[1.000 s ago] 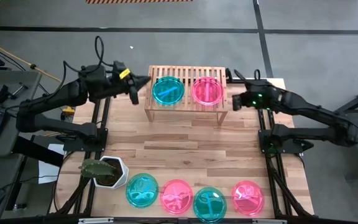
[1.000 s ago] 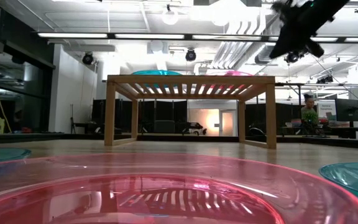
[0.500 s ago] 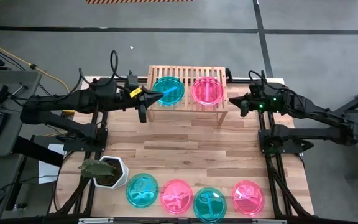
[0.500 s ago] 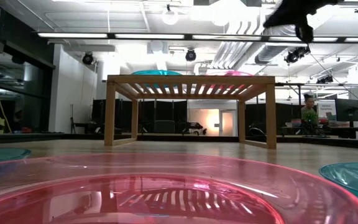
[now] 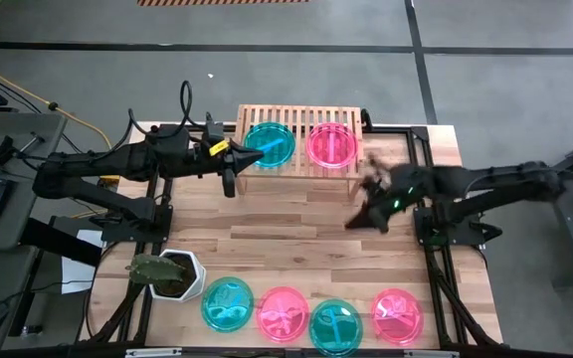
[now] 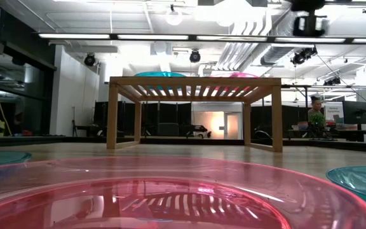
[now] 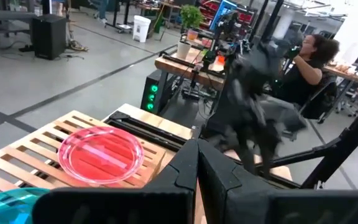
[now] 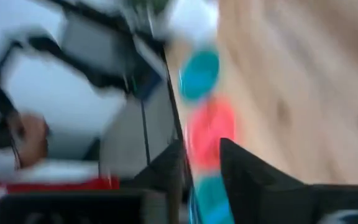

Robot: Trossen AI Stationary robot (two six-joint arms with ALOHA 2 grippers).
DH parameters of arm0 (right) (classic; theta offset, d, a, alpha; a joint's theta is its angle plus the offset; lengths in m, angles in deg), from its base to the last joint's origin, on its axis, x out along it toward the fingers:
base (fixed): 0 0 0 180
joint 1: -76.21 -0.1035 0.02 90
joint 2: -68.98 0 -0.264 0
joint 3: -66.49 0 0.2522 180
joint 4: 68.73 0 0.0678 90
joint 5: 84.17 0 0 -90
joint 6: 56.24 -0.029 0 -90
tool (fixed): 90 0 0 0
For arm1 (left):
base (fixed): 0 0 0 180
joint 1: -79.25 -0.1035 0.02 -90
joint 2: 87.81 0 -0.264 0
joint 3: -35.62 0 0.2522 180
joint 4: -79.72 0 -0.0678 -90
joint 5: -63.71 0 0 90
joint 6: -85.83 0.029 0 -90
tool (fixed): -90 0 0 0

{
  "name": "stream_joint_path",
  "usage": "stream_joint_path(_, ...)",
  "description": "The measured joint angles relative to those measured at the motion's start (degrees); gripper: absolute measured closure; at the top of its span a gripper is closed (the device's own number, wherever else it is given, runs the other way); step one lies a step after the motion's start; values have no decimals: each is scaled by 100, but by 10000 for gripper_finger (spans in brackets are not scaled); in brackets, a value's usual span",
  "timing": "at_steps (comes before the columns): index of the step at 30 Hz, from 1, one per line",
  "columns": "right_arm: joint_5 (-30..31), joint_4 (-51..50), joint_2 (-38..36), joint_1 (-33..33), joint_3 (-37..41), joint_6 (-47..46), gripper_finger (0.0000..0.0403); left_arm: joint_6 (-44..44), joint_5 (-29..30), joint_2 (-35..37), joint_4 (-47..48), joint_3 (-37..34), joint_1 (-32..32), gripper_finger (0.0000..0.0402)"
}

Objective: Place and stack plates onto a shelf
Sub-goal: Stack the right blue plate on the blue plate

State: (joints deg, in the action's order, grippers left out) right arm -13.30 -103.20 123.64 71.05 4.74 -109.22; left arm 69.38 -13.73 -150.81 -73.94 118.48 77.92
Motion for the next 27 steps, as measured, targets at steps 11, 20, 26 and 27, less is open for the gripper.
stream_joint_path(11, -177, -473, 1780, -2112, 0, -422, 203, -105, 0, 0, 0, 0, -4, 401)
stream_joint_path(20, -76, 672, 3304, -2555, 4, -837, 201, -246, 0, 0, 2, 0, -4, 401)
stream_joint_path(26, -48, 827, 4044, -2613, 7, -1127, 201, -294, -2, 0, 4, 0, -4, 401)
stream_joint_path(27, -48, 930, 4132, -2616, 7, -1135, 201, -297, -2, 0, 7, 0, -4, 401)
